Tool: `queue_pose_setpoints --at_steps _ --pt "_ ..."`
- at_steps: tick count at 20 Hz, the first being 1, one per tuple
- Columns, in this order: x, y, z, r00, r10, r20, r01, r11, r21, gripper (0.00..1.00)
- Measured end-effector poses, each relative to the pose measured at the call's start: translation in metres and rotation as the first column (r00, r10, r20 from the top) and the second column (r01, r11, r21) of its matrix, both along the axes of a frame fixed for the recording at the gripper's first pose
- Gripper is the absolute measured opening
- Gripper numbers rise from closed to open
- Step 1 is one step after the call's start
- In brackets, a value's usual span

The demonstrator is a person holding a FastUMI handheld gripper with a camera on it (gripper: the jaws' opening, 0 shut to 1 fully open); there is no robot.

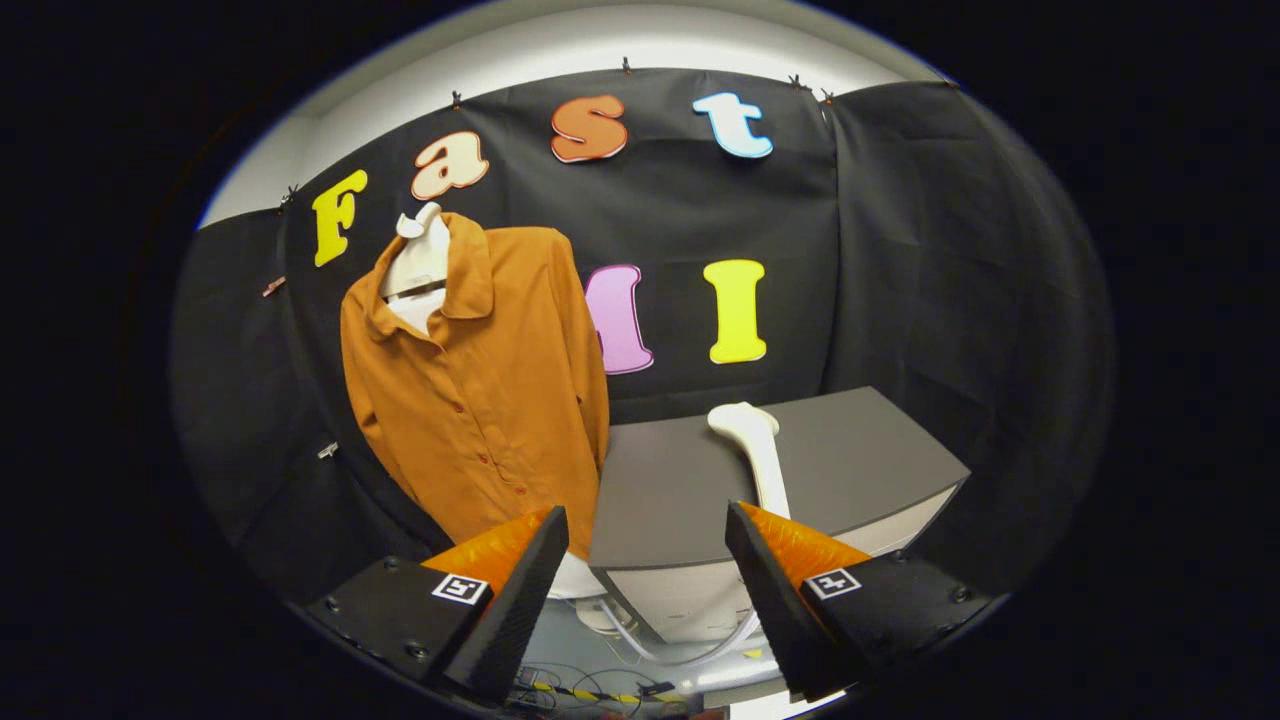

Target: Iron the clothes twice with a garment steamer, once on the left side and once on the right side.

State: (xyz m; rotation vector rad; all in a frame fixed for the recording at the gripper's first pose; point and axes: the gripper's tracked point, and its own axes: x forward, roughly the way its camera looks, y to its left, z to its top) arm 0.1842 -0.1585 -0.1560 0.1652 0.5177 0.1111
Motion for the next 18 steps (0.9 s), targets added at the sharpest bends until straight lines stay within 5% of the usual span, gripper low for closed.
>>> queue_pose_setpoints --at_steps 13,18 --pt "0.147 -0.086 -0.142 0.946 -0.032 -0.322 0.046 0.998 0.039 0.99" --pt "0.156 -0.091 -0.183 0.914 -0.026 -0.405 0.026 1.0 -0.006 0.8"
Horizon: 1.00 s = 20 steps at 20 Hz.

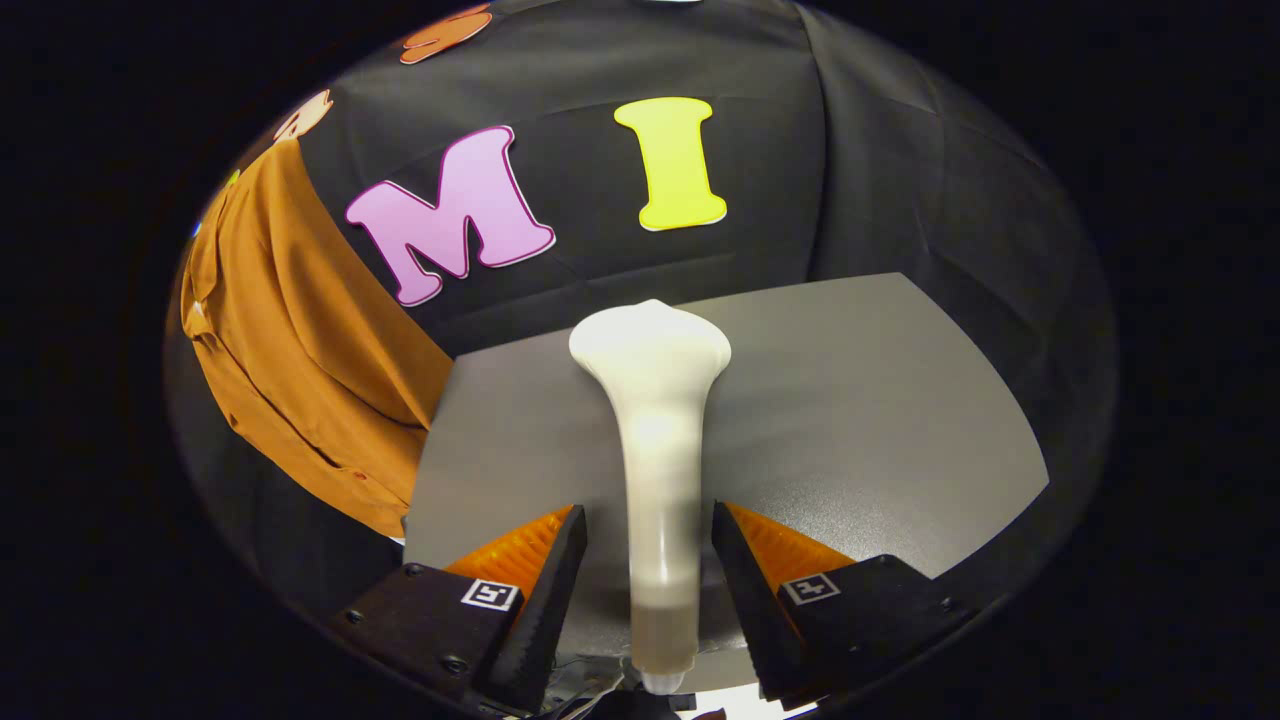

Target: Iron the clothes twice with a garment steamer, once on the left side and once on the right side.

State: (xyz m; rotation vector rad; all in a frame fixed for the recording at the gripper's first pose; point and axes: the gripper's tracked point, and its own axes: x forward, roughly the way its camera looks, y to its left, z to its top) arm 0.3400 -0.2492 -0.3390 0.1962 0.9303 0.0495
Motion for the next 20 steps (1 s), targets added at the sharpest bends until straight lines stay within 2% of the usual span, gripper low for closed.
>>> queue_pose_setpoints --at_steps 1,3,4,5,7,13,17,20 --pt "-0.002 0.0 -0.009 1.0 -0.001 -0.025 0.001 1.0 -0.001 0.8" --pt "0.01 -0.004 -0.026 0.999 -0.031 -0.017 0.031 0.999 -0.008 0.57" --pt "0.005 -0.005 -0.005 0.999 -0.025 -0.022 0.025 1.0 -0.003 0.45" --pt "0.011 -0.007 -0.008 1.0 -0.017 0.0 0.017 1.0 -0.008 0.37" --pt "0.007 0.0 -0.002 0.999 0.019 0.046 -0.019 1.0 0.005 0.31" --pt "-0.008 -0.008 0.035 0.985 -0.013 0.173 0.019 0.999 -0.032 0.31" --pt "-0.031 -0.004 0.077 0.954 -0.059 0.294 0.068 0.997 -0.023 0.31" --pt "-0.056 0.011 0.11 0.931 -0.054 0.361 0.072 0.997 -0.037 0.3"
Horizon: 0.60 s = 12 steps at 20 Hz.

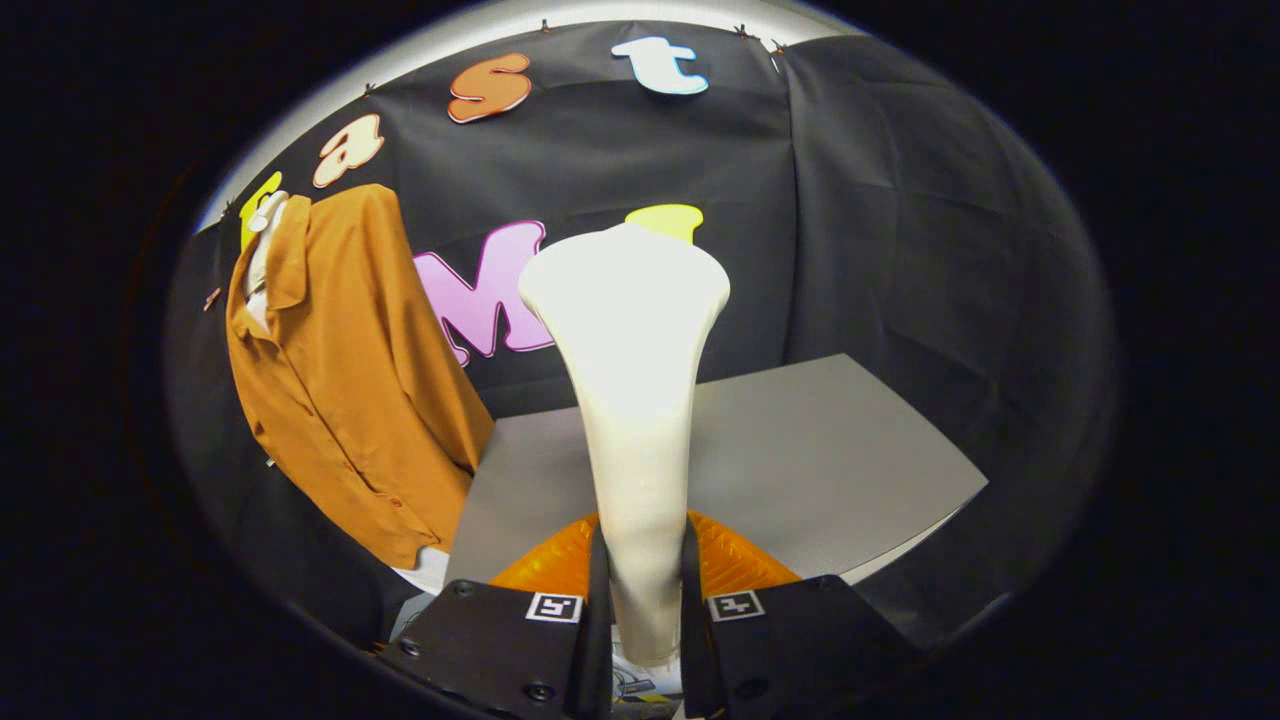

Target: Iron the clothes twice with a garment steamer, once on the left side and once on the right side.

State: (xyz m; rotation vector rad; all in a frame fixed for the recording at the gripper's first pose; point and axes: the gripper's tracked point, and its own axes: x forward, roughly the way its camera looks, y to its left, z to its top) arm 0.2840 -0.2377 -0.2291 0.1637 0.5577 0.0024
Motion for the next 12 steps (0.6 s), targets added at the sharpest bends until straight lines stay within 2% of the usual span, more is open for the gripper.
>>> queue_pose_setpoints --at_steps 7,12 --pt "-0.038 0.088 0.04 0.994 0.02 0.105 -0.018 1.0 -0.019 0.31" --pt "-0.043 0.157 0.054 0.983 0.041 0.181 -0.028 0.997 -0.076 0.31"
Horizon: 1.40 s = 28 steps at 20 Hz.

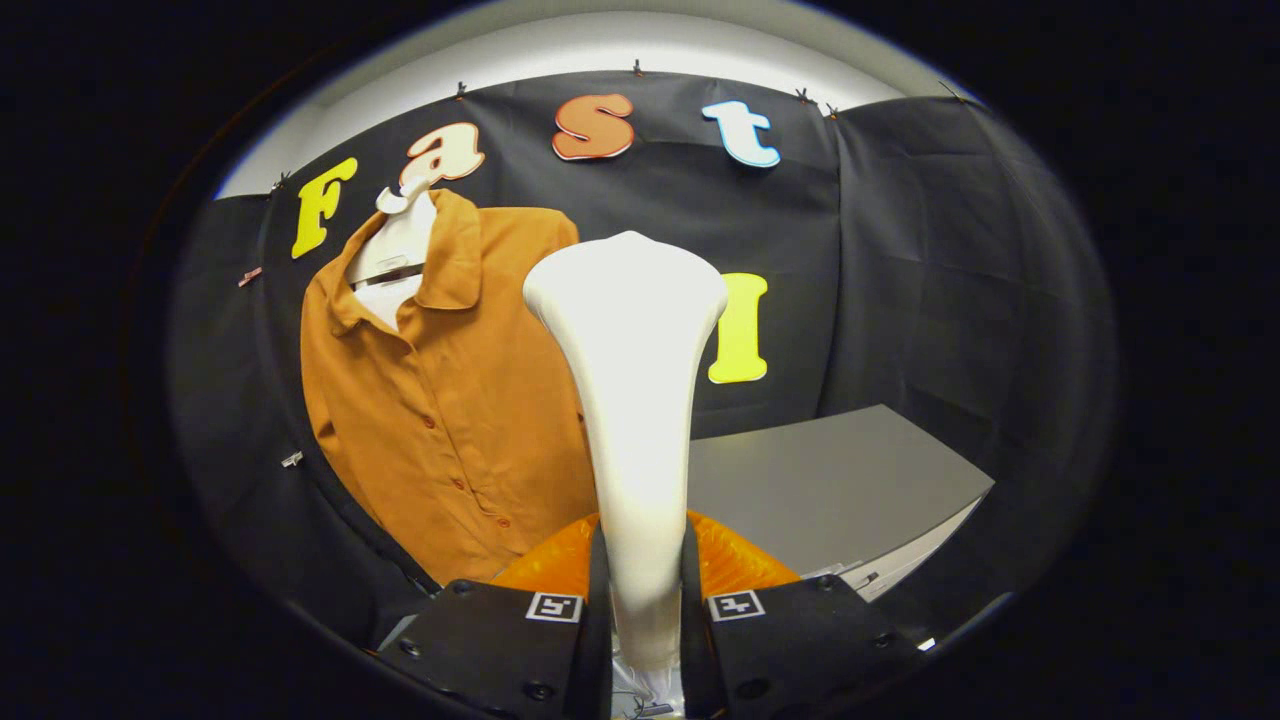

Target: Iron the clothes twice with a garment steamer, once on the left side and once on the right side.

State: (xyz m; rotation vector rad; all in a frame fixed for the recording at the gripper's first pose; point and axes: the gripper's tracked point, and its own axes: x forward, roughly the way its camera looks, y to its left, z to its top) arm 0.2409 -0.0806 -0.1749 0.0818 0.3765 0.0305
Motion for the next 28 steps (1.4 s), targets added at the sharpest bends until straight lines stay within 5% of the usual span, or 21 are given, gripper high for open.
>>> queue_pose_setpoints --at_steps 11,20,28 --pt "0.041 0.096 -0.031 1.0 -0.013 0.015 0.013 1.0 -0.026 0.31" --pt "0.084 0.114 -0.054 0.998 -0.034 0.055 0.038 0.997 -0.074 0.31" --pt "0.08 0.125 -0.108 1.0 -0.016 -0.013 0.015 0.996 -0.089 0.31"
